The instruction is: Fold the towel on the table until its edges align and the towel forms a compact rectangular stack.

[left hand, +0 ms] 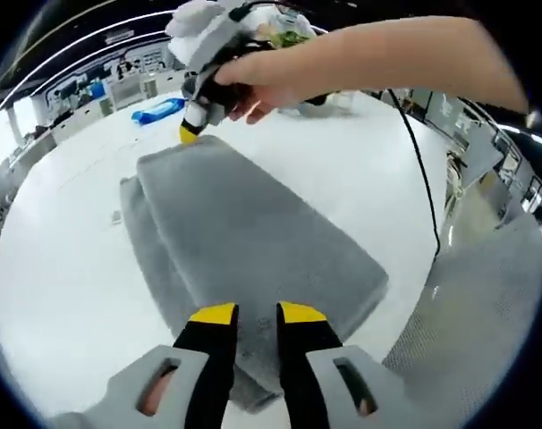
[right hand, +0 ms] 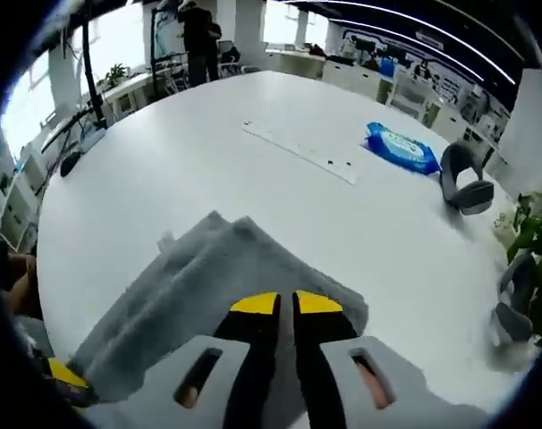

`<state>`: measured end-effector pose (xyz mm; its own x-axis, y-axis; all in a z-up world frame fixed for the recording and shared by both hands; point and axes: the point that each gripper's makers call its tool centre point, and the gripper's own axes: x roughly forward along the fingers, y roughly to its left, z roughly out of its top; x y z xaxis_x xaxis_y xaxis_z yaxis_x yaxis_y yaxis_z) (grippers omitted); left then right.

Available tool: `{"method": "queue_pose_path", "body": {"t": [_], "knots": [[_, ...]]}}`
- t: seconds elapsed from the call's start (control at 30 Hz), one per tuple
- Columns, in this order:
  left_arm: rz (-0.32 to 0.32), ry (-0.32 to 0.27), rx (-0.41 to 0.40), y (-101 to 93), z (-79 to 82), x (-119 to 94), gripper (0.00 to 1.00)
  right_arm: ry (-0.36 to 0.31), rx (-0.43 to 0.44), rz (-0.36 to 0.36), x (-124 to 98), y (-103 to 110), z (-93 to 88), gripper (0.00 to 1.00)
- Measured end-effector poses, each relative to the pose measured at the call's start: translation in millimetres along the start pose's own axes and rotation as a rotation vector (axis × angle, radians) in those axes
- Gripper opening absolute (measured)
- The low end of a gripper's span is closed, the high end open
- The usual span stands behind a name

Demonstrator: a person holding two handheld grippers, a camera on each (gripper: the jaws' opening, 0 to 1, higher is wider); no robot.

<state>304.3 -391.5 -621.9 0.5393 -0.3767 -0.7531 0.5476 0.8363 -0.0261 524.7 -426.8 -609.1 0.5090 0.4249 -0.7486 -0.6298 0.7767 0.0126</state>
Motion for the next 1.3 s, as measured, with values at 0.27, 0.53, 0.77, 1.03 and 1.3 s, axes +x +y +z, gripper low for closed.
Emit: {"method": "queue_pose_path", "body": {"t": [0.27, 0.53, 0.77, 1.03, 1.3], "knots": [[-0.012, 0.078, -0.116, 8.8, -20.1, 8.7, 0.22, -0.012, 0.067, 0.083, 17.5, 53.0, 2.8, 0.16], [-0.027, 0.125, -0.113, 3.6, -28.2, 12.3, 0.19, 0.051, 0.060, 0.046, 32.5, 66.2, -21.4, 0.16], [-0.046, 0.139, -0.098, -1.7, -30.6, 12.3, 0.13, 0.057, 0.066, 0.014, 35.7, 64.2, -24.7, 0.13], [-0.062, 0.147, -0.114, -3.1, -29.6, 10.6, 0.05, 0.047, 0.080, 0.002, 32.0, 59.5, -25.0, 0.02], [-0.091, 0.106, -0.167, -7.1, -17.4, -4.3, 0.04, -0.051, 0.121, 0.008, 5.0, 57.8, -6.0, 0.00]]}}
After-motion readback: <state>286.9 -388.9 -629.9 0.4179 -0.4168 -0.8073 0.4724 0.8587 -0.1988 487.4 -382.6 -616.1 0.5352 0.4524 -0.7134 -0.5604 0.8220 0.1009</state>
